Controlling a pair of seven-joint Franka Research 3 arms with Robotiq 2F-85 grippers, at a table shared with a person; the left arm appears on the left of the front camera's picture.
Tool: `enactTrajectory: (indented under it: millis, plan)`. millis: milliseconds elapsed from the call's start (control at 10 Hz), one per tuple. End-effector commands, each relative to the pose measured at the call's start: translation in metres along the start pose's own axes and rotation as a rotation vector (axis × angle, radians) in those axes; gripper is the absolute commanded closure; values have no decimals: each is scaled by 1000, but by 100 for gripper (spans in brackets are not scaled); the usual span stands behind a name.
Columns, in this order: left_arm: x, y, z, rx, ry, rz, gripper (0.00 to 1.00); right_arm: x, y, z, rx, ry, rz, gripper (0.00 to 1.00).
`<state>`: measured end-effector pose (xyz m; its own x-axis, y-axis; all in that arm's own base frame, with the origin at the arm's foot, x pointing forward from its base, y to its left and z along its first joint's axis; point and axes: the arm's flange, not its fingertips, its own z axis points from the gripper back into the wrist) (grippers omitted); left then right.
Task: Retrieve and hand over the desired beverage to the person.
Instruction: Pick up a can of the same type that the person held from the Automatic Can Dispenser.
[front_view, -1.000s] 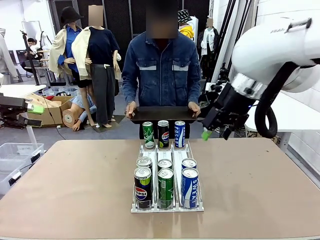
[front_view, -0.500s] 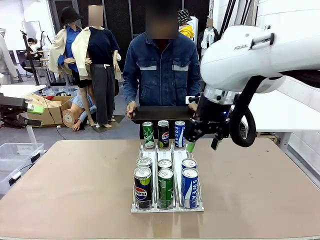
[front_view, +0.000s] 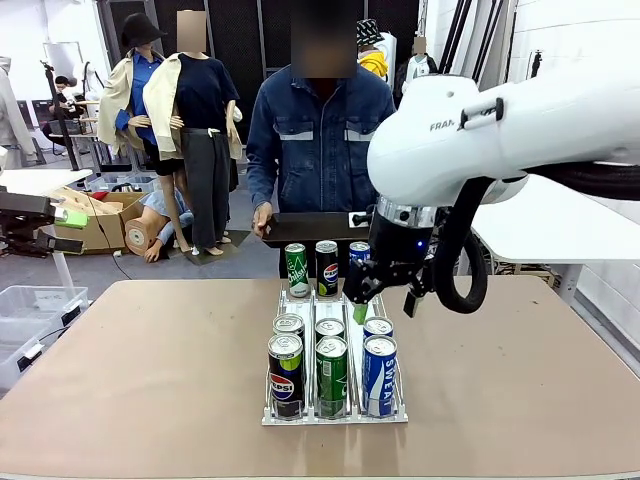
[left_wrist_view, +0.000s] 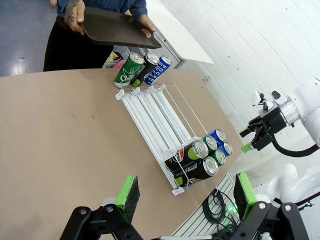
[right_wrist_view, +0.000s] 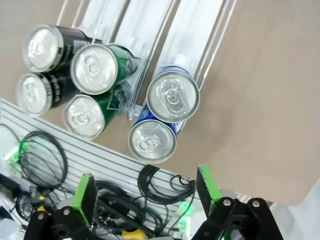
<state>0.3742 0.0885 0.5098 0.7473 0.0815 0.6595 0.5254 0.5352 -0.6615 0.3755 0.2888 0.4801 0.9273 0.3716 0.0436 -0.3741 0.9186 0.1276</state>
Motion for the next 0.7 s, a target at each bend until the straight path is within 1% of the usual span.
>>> enactTrajectory:
  millis: [0, 600]
  plan:
    - [-1, 1, 2, -10, -5, -3, 0, 3, 3, -17, -58, -20, -45, 0]
    - [-1, 1, 2, -10, -5, -3, 0, 11, 0, -44, -93, -51, -95, 0]
